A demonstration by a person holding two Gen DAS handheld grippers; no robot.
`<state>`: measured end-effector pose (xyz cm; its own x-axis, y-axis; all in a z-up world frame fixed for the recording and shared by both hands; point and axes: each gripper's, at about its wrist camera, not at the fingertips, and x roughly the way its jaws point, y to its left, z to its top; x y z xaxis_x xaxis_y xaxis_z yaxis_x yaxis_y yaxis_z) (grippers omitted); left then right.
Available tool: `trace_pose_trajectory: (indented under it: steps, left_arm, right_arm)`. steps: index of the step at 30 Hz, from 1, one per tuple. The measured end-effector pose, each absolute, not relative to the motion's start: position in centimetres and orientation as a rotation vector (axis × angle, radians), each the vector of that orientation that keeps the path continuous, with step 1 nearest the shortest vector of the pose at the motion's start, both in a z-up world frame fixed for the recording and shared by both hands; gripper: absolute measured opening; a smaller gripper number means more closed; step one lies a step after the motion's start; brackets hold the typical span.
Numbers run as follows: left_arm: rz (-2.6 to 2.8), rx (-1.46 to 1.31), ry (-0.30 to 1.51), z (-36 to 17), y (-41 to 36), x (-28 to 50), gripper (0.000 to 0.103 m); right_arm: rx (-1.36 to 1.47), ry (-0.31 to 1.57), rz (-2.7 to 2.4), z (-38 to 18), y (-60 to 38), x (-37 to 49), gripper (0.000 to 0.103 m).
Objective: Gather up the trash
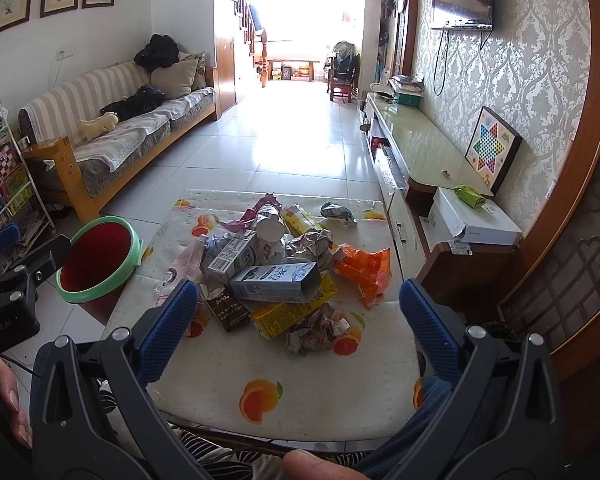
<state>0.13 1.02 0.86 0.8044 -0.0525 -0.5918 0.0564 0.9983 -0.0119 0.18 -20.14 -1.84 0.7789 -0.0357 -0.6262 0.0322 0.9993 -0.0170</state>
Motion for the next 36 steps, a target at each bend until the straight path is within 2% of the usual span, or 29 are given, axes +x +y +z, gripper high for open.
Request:
trace_pose_trajectory:
  steps: [12, 28, 36]
  left_arm:
    - [-0.085, 0.001, 0.624, 0.8, 0.9, -0.4, 0.095]
    - [-0.084, 0.011, 0.615, 1.1, 0.7, -0.3, 0.095]
    - [-0.089, -0.005, 0.633, 0.8, 1.1, -0.1, 0.095]
  right_arm:
    - [0.088, 0.665, 0.040, -1.3, -20.7, 0.3, 0.100]
    - [-0.056, 0.607, -0.001, -1.6, -18.9, -0.1, 0.100]
    - [-0.019, 0.628, -0.035, -1.9, -20.0, 0.4, 0.100]
